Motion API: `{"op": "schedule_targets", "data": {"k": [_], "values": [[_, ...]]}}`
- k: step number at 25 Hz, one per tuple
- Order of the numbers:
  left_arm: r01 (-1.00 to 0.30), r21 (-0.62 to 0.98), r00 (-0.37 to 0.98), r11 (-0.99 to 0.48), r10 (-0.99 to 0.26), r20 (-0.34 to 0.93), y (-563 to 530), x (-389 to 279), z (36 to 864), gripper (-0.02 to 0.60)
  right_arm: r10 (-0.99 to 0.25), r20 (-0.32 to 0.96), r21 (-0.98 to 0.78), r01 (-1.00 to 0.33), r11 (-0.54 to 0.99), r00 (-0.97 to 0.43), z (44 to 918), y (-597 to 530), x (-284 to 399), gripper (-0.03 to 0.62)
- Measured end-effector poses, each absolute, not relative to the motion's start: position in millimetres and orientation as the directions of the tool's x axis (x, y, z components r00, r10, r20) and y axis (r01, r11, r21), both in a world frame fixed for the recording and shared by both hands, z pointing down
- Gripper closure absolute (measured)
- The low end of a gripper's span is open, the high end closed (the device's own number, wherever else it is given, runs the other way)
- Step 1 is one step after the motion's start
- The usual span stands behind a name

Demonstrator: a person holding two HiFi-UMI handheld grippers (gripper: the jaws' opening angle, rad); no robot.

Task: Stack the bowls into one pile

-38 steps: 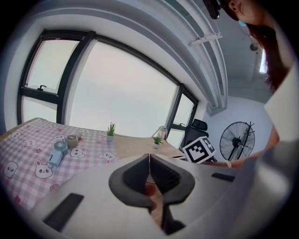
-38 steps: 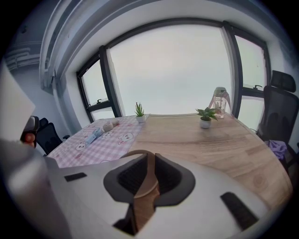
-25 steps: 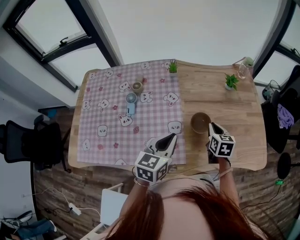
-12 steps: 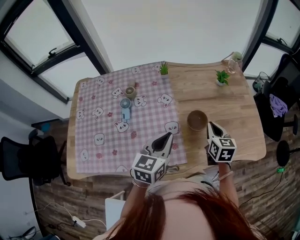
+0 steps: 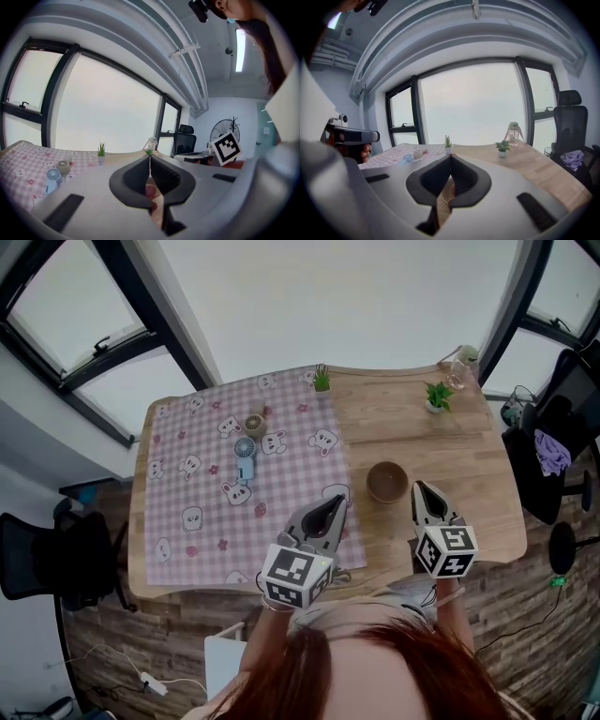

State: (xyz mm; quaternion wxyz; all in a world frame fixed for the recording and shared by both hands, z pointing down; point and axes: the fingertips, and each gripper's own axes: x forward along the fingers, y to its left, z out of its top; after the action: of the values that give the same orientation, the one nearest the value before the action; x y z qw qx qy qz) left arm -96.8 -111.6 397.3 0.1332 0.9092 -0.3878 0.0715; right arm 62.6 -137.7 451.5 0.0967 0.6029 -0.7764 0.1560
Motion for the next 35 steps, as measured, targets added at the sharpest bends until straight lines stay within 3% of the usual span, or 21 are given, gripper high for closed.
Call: {"op": "schedule_targets", "data": {"k": [9, 35], "values": [[-0.783, 0.179, 0.621, -0.595, -0.761, 0.187, -104, -82, 368, 0.571, -0.91, 0.279, -0.048, -0.951, 0.306, -0.306, 419, -120, 77, 0.594], [-0.785, 0.138, 0.619, -0.604, -0.763, 0.186, -20, -7, 342, 0.571, -0.902, 0.084, -0.075, -0.905, 0.419, -0.424, 351, -34, 112, 0.594]]}}
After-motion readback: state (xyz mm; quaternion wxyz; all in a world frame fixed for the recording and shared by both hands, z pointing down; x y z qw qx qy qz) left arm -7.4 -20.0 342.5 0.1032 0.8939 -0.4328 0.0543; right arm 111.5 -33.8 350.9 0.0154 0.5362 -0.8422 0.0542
